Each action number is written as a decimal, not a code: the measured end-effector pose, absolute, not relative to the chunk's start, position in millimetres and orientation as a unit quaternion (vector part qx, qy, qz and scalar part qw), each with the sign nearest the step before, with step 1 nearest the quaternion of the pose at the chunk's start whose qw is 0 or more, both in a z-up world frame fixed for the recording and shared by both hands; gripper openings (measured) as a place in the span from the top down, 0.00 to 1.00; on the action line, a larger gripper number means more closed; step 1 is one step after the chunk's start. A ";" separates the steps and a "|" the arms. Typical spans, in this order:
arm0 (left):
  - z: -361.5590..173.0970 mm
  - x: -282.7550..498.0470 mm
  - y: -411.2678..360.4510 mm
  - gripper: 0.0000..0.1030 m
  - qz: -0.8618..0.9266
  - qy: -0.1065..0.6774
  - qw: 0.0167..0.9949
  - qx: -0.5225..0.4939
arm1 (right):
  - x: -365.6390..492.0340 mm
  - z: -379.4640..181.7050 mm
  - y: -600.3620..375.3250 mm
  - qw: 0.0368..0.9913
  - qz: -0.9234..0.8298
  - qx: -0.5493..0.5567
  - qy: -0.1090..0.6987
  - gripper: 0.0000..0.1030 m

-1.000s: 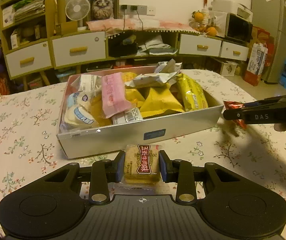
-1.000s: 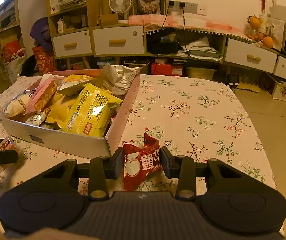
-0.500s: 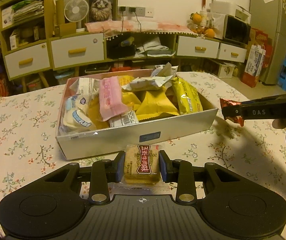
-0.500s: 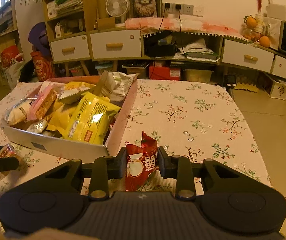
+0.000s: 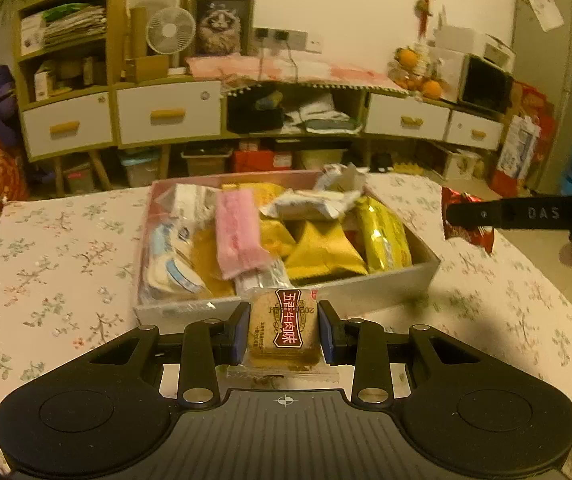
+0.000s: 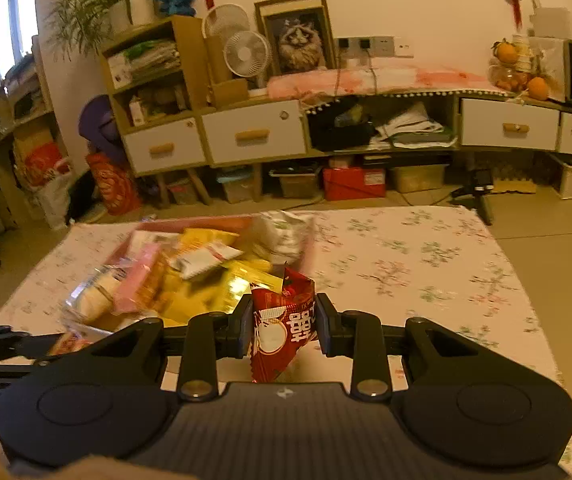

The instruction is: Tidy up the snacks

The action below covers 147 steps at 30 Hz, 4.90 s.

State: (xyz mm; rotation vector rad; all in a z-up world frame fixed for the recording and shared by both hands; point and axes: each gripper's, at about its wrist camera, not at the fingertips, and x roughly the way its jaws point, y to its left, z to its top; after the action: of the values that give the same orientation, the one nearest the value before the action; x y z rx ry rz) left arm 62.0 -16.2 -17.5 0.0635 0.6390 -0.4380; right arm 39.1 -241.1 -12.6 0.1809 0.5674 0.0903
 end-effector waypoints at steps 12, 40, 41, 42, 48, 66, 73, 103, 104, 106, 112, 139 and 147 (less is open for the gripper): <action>-6.5 95.5 -11.5 0.69 -0.166 0.304 0.938 0.017 | 65.5 -7.0 -208.9 0.941 0.100 0.147 0.288 0.72; -19.0 116.2 -20.9 0.58 -0.144 0.321 0.936 0.018 | 87.6 -20.3 -204.7 0.909 0.078 0.247 0.326 0.51; -17.6 114.9 -19.5 0.55 -0.145 0.320 0.936 0.017 | 86.9 -19.4 -204.2 0.910 0.078 0.243 0.327 0.50; -16.4 113.8 -18.7 0.54 -0.146 0.320 0.936 0.018 | 87.5 -18.3 -203.9 0.911 0.078 0.238 0.329 0.50; -9.8 98.2 -17.1 0.42 -0.162 0.336 0.927 0.046 | 70.0 -7.0 -203.1 0.921 0.086 0.192 0.327 0.35; 15.5 29.0 1.6 0.05 -0.111 0.420 0.899 0.063 | 3.6 12.3 -197.9 0.915 -0.006 0.101 0.390 0.01; 13.1 10.6 7.6 0.02 -0.091 0.450 0.887 0.050 | -15.9 5.3 -191.6 0.906 -0.014 0.107 0.410 0.00; 14.7 6.7 4.1 0.02 -0.077 0.433 0.898 0.036 | -18.7 -6.9 -172.4 0.913 -0.036 0.017 0.406 0.00; 14.6 6.7 4.1 0.02 -0.077 0.433 0.898 0.036 | -18.8 -7.0 -172.1 0.913 -0.036 0.016 0.406 0.00; 14.7 6.6 4.1 0.02 -0.078 0.433 0.897 0.036 | -19.0 -7.3 -171.8 0.913 -0.037 0.015 0.405 0.00; 14.9 6.1 2.5 0.02 -0.079 0.434 0.897 0.036 | -18.5 -7.5 -171.3 0.913 -0.039 0.016 0.405 0.00; 16.2 5.3 1.8 0.02 -0.082 0.435 0.896 0.035 | -18.6 -5.1 -173.9 0.913 -0.045 0.022 0.404 0.00; 16.3 5.3 1.6 0.02 -0.082 0.435 0.896 0.035 | -18.6 -5.2 -174.0 0.913 -0.045 0.022 0.404 0.00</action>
State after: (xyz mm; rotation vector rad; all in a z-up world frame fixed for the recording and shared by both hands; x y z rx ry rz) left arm 5.3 1.6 16.3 0.0723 0.9023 -0.1700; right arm -18.6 -174.0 -5.2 0.0460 0.8332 -0.0926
